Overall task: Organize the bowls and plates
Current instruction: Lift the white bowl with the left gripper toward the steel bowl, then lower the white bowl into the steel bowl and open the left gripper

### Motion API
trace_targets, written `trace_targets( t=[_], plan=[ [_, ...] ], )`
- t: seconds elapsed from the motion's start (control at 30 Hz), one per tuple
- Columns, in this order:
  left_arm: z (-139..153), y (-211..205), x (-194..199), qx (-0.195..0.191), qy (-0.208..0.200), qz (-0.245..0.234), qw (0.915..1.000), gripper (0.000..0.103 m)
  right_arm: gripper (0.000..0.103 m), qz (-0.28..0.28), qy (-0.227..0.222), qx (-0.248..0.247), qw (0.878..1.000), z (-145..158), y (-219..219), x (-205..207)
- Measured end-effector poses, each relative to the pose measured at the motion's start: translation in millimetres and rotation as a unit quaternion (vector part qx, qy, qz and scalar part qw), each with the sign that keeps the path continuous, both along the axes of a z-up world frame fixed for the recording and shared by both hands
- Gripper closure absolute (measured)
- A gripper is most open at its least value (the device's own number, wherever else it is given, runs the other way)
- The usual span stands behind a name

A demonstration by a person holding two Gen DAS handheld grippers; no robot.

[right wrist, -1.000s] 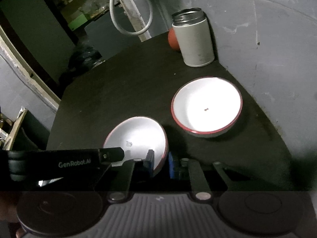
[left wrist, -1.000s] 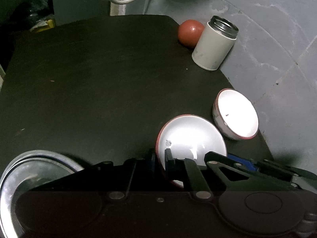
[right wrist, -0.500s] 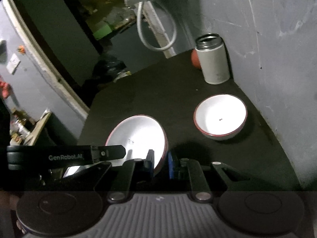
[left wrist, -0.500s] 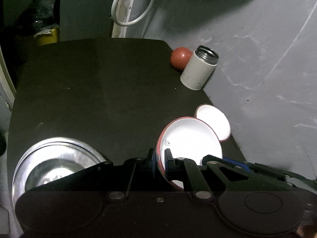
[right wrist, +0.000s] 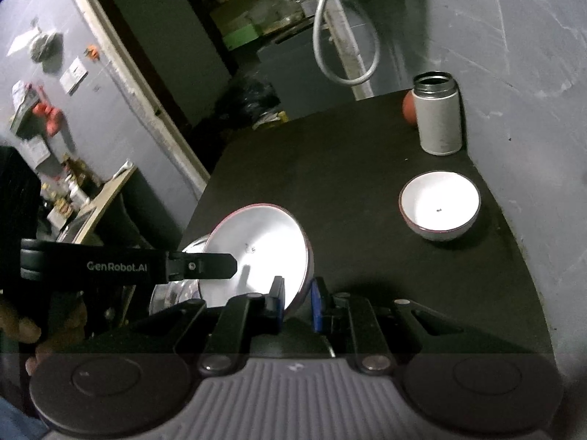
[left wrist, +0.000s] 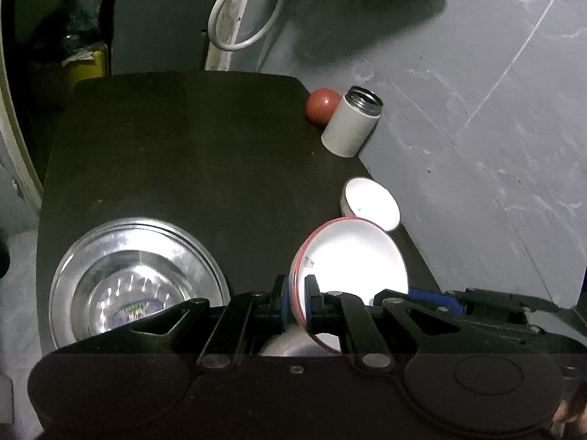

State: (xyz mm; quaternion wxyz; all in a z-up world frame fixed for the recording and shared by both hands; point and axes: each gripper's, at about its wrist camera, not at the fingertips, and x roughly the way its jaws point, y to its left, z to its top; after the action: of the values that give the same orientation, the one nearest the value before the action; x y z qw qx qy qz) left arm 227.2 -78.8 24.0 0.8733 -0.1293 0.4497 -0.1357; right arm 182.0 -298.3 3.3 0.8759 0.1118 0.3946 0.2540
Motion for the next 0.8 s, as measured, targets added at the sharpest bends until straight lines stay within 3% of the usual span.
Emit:
trace_targets(
  t=[0.33,0.8],
  plan=[
    [-10.0,2.3,-16.9,-0.008,0.027,-0.020,0.9994,0.094,0.086,0.033,0.011,-0.029,0.999,0.2,2.5,-19.3],
    [-39.0,-2.3,-20.4,0.002,0.109,-0.043,0.9931,0.094,0.086,0.073,0.056,-0.081,0.992,-16.3,13.3,-28.0]
  ],
)
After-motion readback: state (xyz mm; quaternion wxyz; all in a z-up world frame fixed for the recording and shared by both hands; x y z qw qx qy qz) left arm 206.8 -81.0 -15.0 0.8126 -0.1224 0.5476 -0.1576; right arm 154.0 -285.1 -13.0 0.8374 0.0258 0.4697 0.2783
